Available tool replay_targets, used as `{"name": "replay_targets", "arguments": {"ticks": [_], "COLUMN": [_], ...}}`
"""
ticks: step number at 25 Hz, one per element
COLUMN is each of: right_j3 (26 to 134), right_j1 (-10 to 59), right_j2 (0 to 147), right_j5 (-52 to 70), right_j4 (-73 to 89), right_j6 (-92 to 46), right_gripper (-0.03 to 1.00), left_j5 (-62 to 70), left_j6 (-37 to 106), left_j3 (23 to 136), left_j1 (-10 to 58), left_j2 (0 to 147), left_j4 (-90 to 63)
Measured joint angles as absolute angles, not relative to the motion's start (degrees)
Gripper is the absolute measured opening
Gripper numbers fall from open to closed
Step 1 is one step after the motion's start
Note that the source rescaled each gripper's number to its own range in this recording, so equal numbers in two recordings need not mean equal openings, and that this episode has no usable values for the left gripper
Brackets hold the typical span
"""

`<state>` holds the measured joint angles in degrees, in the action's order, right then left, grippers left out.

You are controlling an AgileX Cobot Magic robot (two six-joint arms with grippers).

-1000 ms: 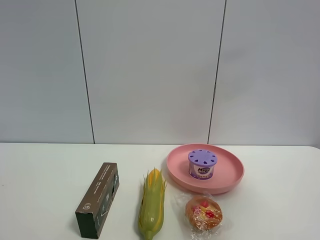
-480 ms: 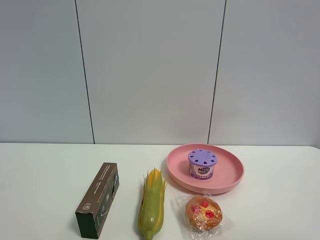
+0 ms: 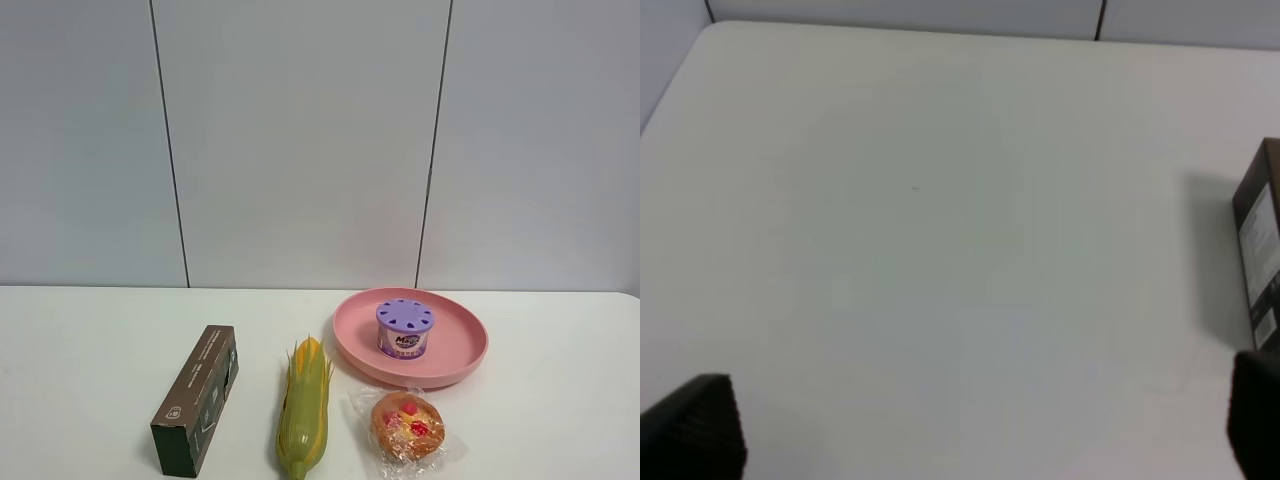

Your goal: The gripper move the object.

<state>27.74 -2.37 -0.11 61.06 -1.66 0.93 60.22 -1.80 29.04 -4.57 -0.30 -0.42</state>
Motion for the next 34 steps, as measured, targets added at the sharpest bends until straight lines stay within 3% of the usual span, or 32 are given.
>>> {"name": "replay_targets", "arguments": {"ticks": [34], "right_j3": [27.6], "right_j1": [-2.4], "right_j2": [-0.1], "right_j5": [60.8], "right_j4": [-2.8], "right_j6": [2.9], "right_gripper": [0.99], "left_j5": [60.2], "left_j6": [-1.8], "left_j3": [29.0], "left_j1": [-4.6], "left_j2": [-0.3], "left_j4": [-0.4]}}
